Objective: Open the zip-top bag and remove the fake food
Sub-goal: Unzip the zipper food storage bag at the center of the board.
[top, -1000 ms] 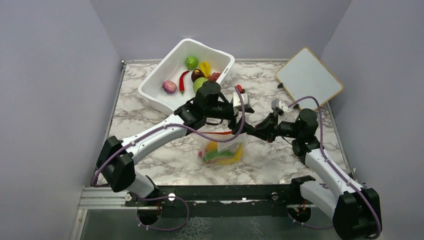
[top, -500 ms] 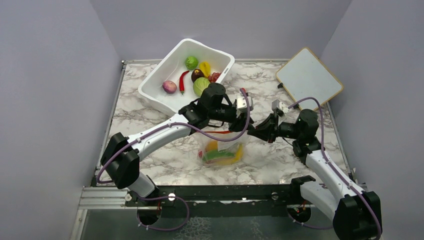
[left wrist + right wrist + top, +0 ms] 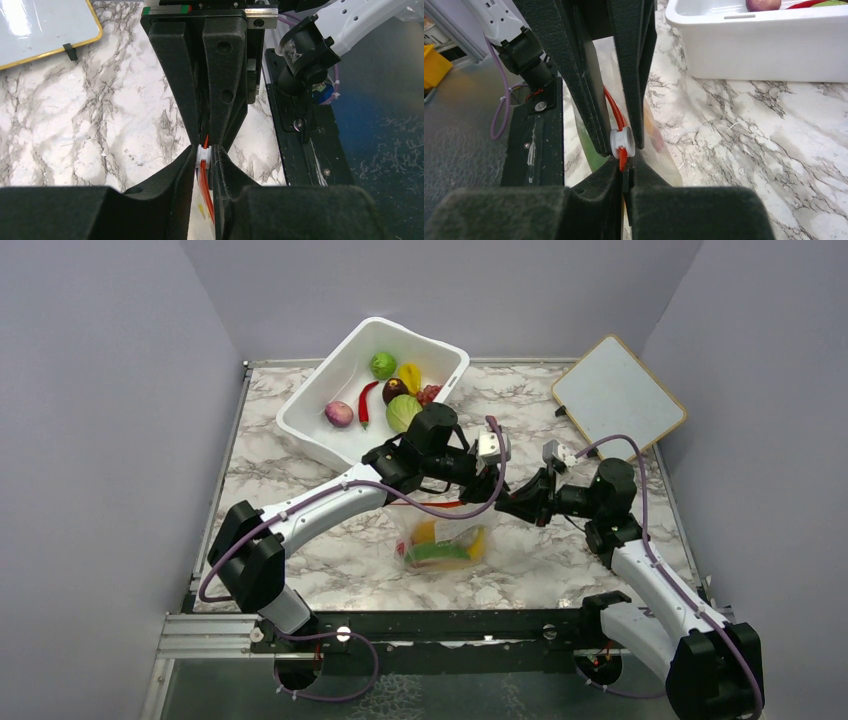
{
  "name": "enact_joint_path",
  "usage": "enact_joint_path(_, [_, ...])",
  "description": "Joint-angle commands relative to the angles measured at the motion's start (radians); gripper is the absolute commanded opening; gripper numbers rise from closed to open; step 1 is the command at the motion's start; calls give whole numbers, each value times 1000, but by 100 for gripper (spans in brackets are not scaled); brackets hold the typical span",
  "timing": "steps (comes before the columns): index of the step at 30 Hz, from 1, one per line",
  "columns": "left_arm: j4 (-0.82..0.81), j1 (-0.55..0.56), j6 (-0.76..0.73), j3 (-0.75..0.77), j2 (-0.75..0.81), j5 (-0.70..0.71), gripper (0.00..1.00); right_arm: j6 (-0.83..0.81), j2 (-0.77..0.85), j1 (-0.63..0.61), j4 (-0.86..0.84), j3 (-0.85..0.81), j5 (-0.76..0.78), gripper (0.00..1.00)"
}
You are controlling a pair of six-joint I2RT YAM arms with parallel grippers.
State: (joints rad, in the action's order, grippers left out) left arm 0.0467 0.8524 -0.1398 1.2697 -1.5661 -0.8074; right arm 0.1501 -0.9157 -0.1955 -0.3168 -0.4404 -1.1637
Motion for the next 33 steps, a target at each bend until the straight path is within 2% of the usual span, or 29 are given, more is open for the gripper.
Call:
enact_joint_path(1, [46, 5, -26, 31, -9, -31, 17, -20, 12, -5, 15, -27, 13, 1])
enact_joint_path(4, [52, 5, -28, 35, -6, -15, 1, -21, 13, -5, 19, -25, 21, 1])
enact_joint_path(5, [52, 5, -28, 36, -3, -10, 0, -22, 13, -5, 24, -24, 29, 1])
enact_joint_path(13, [117, 5, -92, 27, 46, 63, 0, -70, 58, -5, 60, -12, 103, 1])
enact_joint_path(28, [203, -4, -131, -50, 158, 162, 0, -114, 138, -5, 80, 15, 112, 1])
enact_joint_path(31, [199, -4, -114, -51, 162, 140, 0, -127, 141, -5, 101, 0, 90, 11])
enact_joint_path(33, [198, -4, -103, -41, 157, 124, 0, -143, 140, -5, 111, -13, 65, 28])
